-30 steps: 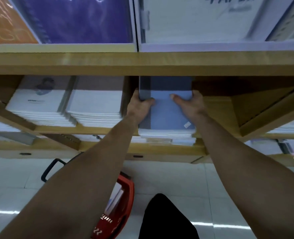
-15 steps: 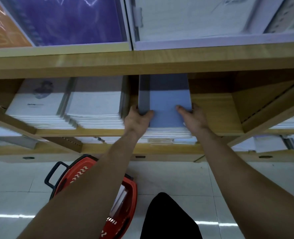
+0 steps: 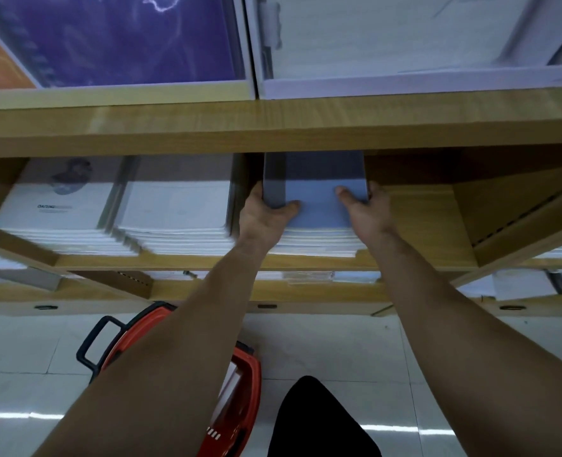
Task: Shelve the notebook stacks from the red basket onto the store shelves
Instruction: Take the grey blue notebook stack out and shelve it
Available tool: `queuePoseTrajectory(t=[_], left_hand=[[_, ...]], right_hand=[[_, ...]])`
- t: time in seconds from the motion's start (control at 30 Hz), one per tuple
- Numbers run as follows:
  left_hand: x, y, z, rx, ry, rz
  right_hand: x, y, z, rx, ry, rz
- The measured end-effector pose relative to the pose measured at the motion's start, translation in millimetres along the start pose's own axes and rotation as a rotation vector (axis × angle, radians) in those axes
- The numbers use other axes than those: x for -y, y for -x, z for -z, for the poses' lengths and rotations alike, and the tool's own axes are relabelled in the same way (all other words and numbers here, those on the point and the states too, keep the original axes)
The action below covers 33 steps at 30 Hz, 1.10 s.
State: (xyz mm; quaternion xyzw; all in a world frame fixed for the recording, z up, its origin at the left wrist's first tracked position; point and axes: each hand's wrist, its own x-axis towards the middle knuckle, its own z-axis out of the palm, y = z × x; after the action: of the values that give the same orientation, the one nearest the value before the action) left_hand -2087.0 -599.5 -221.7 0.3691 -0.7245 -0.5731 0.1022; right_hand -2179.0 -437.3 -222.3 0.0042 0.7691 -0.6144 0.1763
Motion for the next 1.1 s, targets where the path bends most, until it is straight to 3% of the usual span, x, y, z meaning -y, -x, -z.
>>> queuePoseTrajectory(t=[0.23,0.53,0.77,1.1], left_hand=[[14,20,3,-0.034,-0.036,0.068],[15,20,11,0.014,-0.119,-0.007],[7,17,17,0.115,-0.161,0.013],[12,71,68,0.338,-0.429,0.033]], right_hand=[[-7,20,1,-0.035,-0.008,-0.001],[-15,19,-11,-0.087,0.046,0.034],[-7,20,-1,0.013,0.039,0.011],[-1,105,-7,-0.109,0.439,-0.075]])
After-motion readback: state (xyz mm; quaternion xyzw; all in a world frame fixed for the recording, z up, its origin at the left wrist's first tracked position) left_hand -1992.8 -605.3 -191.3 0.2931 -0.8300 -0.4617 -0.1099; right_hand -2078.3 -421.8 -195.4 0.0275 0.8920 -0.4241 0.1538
